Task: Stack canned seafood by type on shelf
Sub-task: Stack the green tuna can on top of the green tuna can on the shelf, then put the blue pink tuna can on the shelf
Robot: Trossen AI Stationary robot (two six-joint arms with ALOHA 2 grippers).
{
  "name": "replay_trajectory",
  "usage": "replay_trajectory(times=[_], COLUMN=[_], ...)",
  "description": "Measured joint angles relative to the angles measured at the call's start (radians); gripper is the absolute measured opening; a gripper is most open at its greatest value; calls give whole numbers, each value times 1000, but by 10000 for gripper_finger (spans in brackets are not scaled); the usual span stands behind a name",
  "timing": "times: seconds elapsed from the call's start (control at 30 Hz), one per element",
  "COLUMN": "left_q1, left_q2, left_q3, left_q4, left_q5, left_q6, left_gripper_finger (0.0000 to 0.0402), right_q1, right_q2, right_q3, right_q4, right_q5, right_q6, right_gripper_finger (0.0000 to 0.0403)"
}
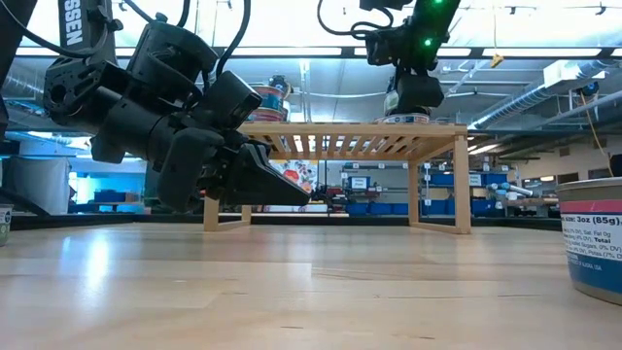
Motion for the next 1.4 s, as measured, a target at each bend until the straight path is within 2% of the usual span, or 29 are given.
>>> replay_trajectory(times=[0.3,0.47,0.8,0.97,1.3,1.4], left_q1=[0,0,0,0,0,0], left_q2=[0,0,0,0,0,0], left_q3=[0,0,0,0,0,0], left_q4=[0,0,-1,0,0,0], left_q5=[0,0,0,0,1,1], left_q6=[0,0,0,0,0,0], left_gripper_finger=[17,17,17,17,17,17], right_q1=[-19,-42,-66,-72,-70,-57], right_q2=[1,1,1,1,-6,-9], right_q3=[73,147,178,178,221,269], right_q4=[-6,-37,-147,-148,-150,-164], right_q5=[-24,-124,-207,-216,-216,-217], right_q6=[10,58,145,161,175,199], right_gripper_finger=[282,282,257,209,29,9])
